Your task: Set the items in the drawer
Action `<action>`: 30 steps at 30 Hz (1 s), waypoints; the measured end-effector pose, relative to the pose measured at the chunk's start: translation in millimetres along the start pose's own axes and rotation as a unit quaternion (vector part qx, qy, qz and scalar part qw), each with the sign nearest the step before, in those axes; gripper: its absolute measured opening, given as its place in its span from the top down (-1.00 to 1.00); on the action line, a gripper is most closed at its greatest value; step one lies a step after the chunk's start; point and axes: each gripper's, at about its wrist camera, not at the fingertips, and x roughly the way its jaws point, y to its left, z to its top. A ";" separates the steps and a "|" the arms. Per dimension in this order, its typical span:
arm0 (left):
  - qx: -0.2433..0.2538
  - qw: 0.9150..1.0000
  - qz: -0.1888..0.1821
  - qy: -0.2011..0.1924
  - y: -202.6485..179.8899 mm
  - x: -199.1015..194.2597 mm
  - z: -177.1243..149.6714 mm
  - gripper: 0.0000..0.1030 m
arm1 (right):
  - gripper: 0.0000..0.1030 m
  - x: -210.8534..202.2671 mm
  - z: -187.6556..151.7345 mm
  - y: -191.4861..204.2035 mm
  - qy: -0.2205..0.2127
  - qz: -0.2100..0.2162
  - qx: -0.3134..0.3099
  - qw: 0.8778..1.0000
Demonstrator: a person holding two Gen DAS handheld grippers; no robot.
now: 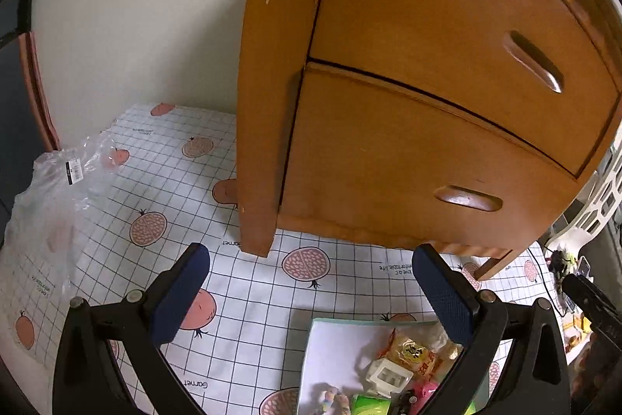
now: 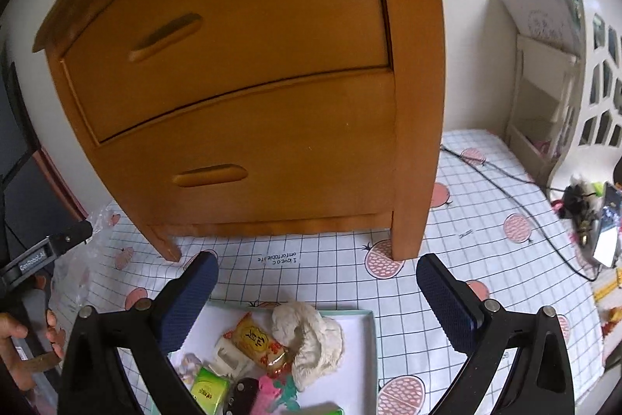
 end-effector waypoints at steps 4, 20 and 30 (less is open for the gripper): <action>-0.003 1.000 -0.002 0.014 3.1 13.1 10.3 -1.00 | -1.00 14.4 12.1 -2.9 0.008 -0.003 -0.003 1.000; 0.015 0.998 -0.059 0.012 5.8 41.1 61.6 -1.00 | -1.00 50.2 79.1 -24.0 0.016 0.012 -0.023 1.000; 0.054 0.995 -0.080 0.013 -10.5 45.2 77.5 -1.00 | -1.00 60.3 93.3 -22.9 0.017 0.033 -0.060 0.998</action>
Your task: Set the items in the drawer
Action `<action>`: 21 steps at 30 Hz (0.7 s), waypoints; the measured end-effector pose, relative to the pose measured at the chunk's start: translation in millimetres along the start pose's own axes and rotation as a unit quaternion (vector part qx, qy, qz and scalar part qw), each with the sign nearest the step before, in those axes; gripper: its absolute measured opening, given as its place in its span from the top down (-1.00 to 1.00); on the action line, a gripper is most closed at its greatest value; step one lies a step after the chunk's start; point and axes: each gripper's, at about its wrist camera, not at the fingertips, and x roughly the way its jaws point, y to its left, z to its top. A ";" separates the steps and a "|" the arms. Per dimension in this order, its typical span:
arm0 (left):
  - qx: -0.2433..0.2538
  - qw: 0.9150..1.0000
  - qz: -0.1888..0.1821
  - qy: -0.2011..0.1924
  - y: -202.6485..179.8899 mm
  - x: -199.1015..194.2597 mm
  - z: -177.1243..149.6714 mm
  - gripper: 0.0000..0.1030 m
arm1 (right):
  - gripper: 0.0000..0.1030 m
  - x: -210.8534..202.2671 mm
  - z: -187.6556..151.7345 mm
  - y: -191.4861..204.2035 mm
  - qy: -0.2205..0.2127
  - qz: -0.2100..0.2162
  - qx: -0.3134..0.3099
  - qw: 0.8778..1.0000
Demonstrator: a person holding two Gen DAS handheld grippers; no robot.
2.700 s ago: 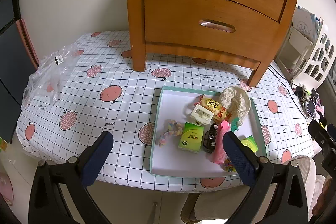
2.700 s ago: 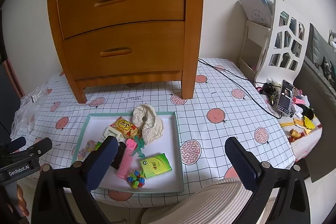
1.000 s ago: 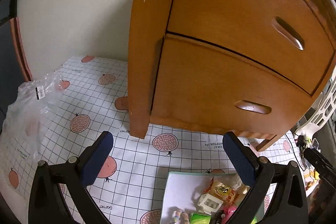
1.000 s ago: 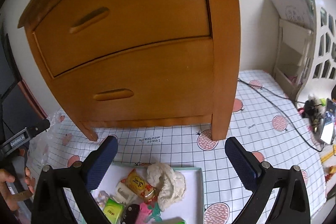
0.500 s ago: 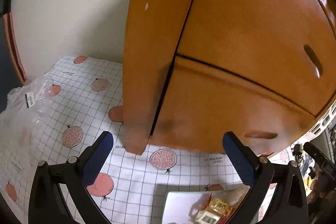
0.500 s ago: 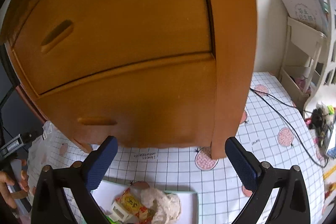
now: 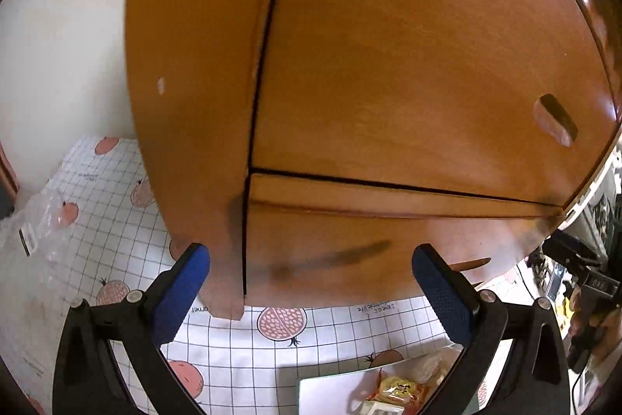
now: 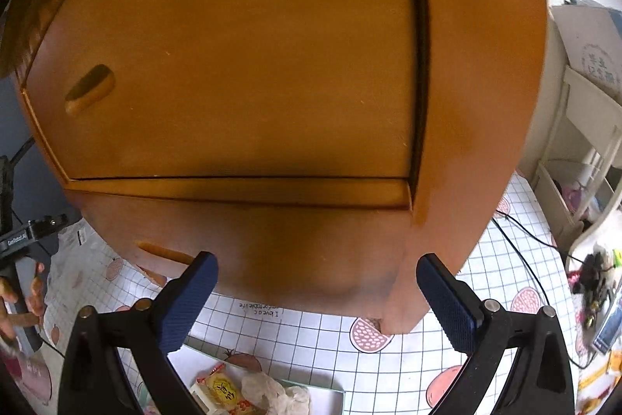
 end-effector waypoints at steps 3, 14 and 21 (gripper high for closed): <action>0.002 1.000 0.002 0.002 -0.7 2.8 3.9 -1.00 | -1.00 -0.6 2.0 3.6 0.000 0.002 -0.012 1.000; -0.005 1.000 -0.008 0.012 -3.4 9.3 11.7 -1.00 | -1.00 1.9 1.7 6.1 0.003 0.005 -0.010 1.000; 0.016 1.000 -0.015 0.013 -17.7 7.0 10.5 -1.00 | -1.00 1.7 9.5 9.4 0.014 0.005 -0.017 1.000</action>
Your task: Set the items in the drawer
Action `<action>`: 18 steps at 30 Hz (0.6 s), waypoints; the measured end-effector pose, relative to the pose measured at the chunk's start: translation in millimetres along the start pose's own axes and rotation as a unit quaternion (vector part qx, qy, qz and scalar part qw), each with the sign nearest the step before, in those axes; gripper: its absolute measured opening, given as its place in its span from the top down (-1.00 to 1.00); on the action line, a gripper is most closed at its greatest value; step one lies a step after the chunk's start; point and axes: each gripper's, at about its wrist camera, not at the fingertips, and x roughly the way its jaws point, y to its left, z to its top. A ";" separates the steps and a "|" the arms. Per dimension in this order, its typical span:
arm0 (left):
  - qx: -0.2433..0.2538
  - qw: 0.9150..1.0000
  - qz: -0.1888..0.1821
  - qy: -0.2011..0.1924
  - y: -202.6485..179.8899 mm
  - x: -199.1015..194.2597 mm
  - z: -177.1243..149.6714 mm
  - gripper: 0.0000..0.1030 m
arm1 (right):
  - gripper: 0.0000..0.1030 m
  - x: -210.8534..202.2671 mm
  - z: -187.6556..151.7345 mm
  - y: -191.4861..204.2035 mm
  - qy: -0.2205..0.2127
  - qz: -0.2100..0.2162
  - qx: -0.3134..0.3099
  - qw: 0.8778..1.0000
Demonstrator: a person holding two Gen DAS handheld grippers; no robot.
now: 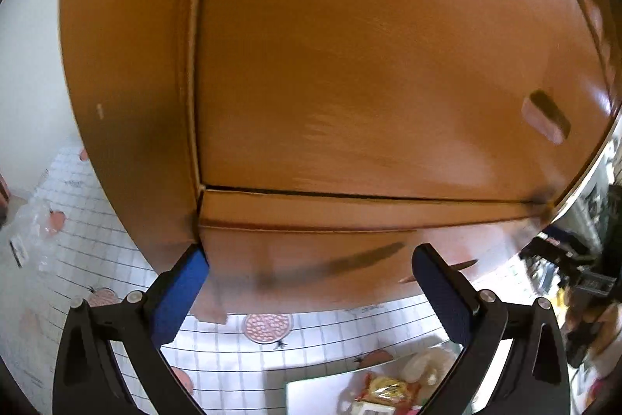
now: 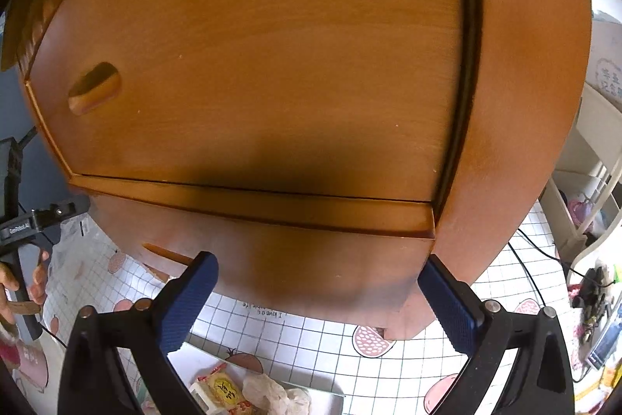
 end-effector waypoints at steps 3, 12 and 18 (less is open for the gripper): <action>-0.004 1.000 -0.003 -0.002 -1.0 0.1 0.5 -1.00 | -1.00 -0.5 0.9 2.4 0.001 -0.003 -0.003 1.000; 0.003 1.000 0.010 0.001 -7.3 -6.0 -9.0 -1.00 | -1.00 -5.6 -1.9 3.9 0.002 -0.003 0.004 1.000; 0.012 1.000 0.013 0.001 -8.6 -26.6 -23.1 -1.00 | -1.00 -19.7 -19.2 7.7 0.000 -0.002 -0.004 1.000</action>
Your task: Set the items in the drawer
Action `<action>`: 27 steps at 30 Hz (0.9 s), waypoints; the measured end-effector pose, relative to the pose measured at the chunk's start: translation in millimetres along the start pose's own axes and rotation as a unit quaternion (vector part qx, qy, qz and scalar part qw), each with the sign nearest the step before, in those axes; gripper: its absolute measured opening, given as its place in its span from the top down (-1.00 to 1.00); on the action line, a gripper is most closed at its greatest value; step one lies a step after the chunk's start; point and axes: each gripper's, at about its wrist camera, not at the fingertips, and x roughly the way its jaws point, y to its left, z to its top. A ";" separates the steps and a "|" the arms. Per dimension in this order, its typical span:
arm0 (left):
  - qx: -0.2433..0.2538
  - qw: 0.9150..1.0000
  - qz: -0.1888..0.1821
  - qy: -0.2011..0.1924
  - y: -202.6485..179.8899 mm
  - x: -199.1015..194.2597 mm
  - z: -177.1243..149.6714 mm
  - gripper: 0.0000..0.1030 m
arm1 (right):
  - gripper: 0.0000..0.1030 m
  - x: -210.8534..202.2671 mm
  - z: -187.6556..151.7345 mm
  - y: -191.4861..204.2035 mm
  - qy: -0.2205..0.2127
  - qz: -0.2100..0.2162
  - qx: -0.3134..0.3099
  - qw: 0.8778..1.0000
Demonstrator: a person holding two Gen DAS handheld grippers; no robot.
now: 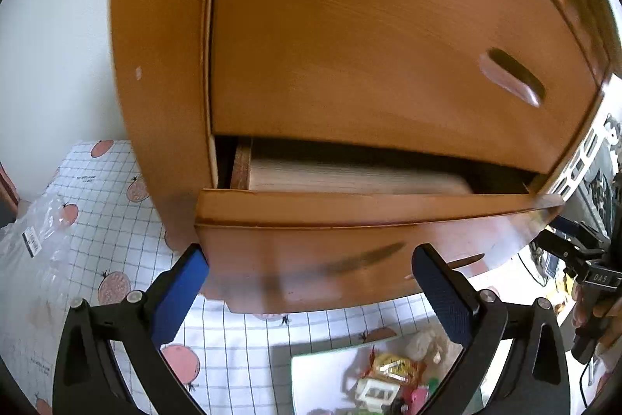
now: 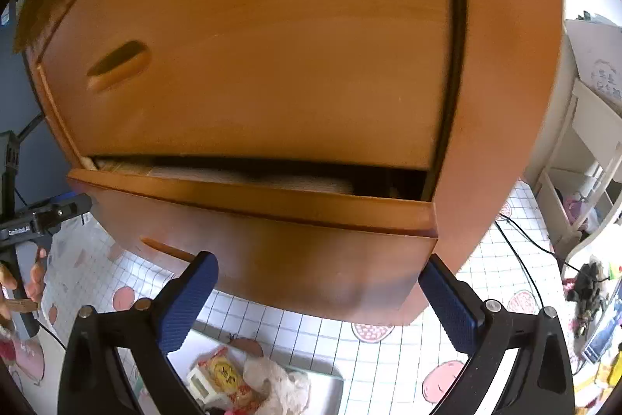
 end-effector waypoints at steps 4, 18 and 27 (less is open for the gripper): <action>0.002 1.000 0.000 0.000 -4.8 -11.9 -14.0 -1.00 | -1.00 -15.7 -14.7 4.1 -0.004 -0.001 -0.003 1.000; 0.009 1.000 0.003 -0.008 -6.5 -28.3 -37.7 -1.00 | -1.00 -48.0 -47.4 11.9 -0.009 -0.015 0.007 1.000; -0.017 0.999 0.023 -0.031 -17.4 -60.9 -56.1 -1.00 | -1.00 -62.4 -56.8 11.6 -0.002 -0.025 0.066 0.997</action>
